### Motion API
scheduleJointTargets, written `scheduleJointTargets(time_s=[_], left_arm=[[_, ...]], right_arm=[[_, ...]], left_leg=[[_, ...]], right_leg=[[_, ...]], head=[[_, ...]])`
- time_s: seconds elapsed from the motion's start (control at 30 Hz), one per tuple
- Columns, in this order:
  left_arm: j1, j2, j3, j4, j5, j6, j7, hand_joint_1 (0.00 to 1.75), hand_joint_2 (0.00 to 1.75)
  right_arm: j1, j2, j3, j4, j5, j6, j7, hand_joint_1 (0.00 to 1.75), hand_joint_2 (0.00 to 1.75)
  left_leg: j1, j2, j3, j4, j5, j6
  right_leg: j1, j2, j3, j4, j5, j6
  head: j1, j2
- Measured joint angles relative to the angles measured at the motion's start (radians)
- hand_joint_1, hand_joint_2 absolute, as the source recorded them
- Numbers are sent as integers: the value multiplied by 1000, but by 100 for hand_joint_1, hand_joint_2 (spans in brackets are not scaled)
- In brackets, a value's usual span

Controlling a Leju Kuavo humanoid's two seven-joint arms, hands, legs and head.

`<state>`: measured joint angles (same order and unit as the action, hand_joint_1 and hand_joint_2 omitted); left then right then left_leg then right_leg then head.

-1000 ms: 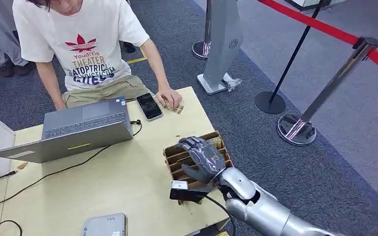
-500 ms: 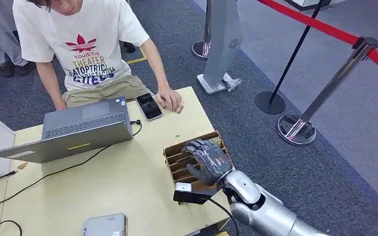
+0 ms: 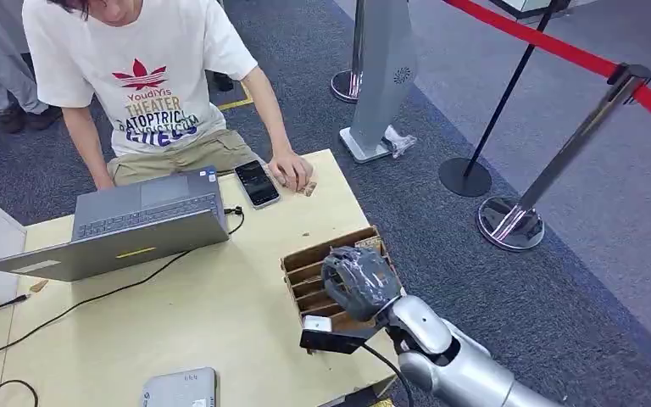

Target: Pass the card to the sensor for recognition and then transmit it.

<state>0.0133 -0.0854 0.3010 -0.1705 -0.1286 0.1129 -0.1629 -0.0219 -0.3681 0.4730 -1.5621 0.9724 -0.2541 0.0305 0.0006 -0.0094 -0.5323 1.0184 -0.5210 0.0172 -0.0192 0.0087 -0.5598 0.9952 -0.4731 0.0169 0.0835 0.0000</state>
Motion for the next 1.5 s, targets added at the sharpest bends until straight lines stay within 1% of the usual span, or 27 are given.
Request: scheduleJointTargets(time_s=[0.07, 0.13, 0.17, 0.2, 0.23, 0.3, 0.37, 0.4, 0.47, 0.57, 0.63, 0.7, 0.77, 0.8, 0.93, 1.03, 1.1, 1.13, 1.4, 1.5], left_arm=[[0, 1, 0, 0, 0, -2, 0, 0, 0], [0, 2, 0, 0, 0, -6, 0, 0, 0], [0, 3, 0, 0, 0, -7, 0, 0, 0], [0, 4, 0, 0, 0, -7, 0, 0, 0], [0, 5, 0, 0, 0, -7, -1, 0, 0], [0, 5, 0, 0, -1, -7, -1, 0, 0], [0, 6, 0, 0, -1, -8, -1, 0, 0], [0, 6, 0, 0, -1, -8, -1, 0, 0], [0, 6, 0, 0, -1, -8, -1, 0, 0], [0, 6, 0, 0, -1, -8, -1, 0, 0], [0, 7, 0, 0, -2, -10, -1, 0, 0], [0, 7, 0, 0, -6, -12, -1, 0, 0], [0, 7, 0, 0, -9, -16, -1, 0, 0], [0, 8, 0, 0, -10, -17, -1, 0, 0], [0, 8, 0, 0, -11, -18, -1, 0, 0], [0, 8, 0, 0, -12, -18, -1, 0, 0], [0, 8, 0, 0, -12, -18, -1, 0, 0], [0, 8, 0, 0, -12, -18, -1, 0, 0], [0, 8, 0, 0, -11, -16, -1, 0, 0], [0, 8, 0, 0, -11, -16, -1, 0, 0]], right_arm=[[6, 0, -4, -5, 1, 0, 1, 122, 175], [11, 0, -6, -8, 3, 0, 2, 115, 175], [13, 0, -6, -9, 6, 0, 3, 101, 175], [14, 0, -6, -10, 11, 0, 5, 79, 175], [16, 0, -7, -11, 14, 0, 5, 79, 175], [18, 0, -7, -15, 15, 1, 6, 56, 175], [18, 0, -7, -15, 15, 2, 8, 44, 175], [18, 0, -7, -15, 15, 2, 8, 47, 175], [18, 0, -7, -16, 15, 3, 8, 45, 175], [18, 0, -7, -18, 15, 3, 8, 52, 175], [17, 0, -7, -20, 15, 3, 8, 59, 175], [17, 0, -8, -23, 16, 2, 8, 72, 175], [17, 0, -8, -26, 16, 2, 7, 72, 175], [17, 0, -9, -29, 16, 2, 7, 77, 175], [18, -1, -14, -37, 12, 3, 2, 77, 175], [19, -5, -19, -40, 11, 4, 0, 65, 175], [19, -6, -24, -41, 4, 6, -1, 68, 175], [19, -6, -26, -40, -5, 9, -1, 66, 175], [19, -16, -37, -26, -26, 13, -13, 70, 175], [20, -16, -39, -23, -26, 12, -13, 63, 175]], left_leg=[[0, 0, 0, 0, 0, 0], [0, 0, 0, 0, 0, 0], [0, 0, 0, 0, 0, 0], [0, 0, 0, 0, 0, 0], [0, 0, 0, 0, 0, 0], [0, 0, 0, 0, 0, 0], [0, 0, 0, 0, 0, 0], [0, 0, 0, 0, 0, 0], [0, 0, 0, 0, 0, 0], [0, 0, 0, 0, 0, 0], [0, 0, 0, 0, 0, 0], [0, 0, 0, 0, 0, 0], [0, 0, 0, 0, 0, 0], [0, 0, 0, 0, 0, 0], [0, 0, 0, 0, 0, 0], [0, 0, 0, 0, 0, 0], [0, 0, 0, 0, 0, 0], [0, 0, 0, 0, 0, 0], [0, 0, 0, 0, 0, 0], [0, 0, 0, 0, 0, 0]], right_leg=[[0, 0, 0, 0, 0, 0], [0, 0, 0, 0, 0, 0], [0, 0, 0, 0, 0, 0], [0, 0, 0, 0, 0, 0], [0, 0, 0, 0, 0, 0], [0, 0, 0, 0, 0, 0], [0, 0, 0, 0, 0, 0], [0, 0, 0, 0, 0, 0], [0, 0, 0, 0, 0, 0], [0, 0, 0, 0, 0, 0], [0, 0, 0, 0, 0, 0], [0, 0, 0, 0, 0, 0], [0, 0, 0, 0, 0, 0], [0, 0, 0, 0, 0, 0], [0, 0, 0, 0, 0, 0], [0, 0, 0, 0, 0, 0], [0, 0, 0, 0, 0, 0], [0, 0, 0, 0, 0, 0], [0, 0, 0, 0, 0, 0], [0, 0, 0, 0, 0, 0]], head=[[0, 0], [0, 0], [0, 0], [0, 0], [0, 0], [0, 0], [0, 0], [0, 0], [0, 0], [0, 0], [0, 0], [0, 0], [0, 0], [0, 0], [0, 0], [0, 0], [0, 0], [0, 0], [0, 0], [0, 0]])
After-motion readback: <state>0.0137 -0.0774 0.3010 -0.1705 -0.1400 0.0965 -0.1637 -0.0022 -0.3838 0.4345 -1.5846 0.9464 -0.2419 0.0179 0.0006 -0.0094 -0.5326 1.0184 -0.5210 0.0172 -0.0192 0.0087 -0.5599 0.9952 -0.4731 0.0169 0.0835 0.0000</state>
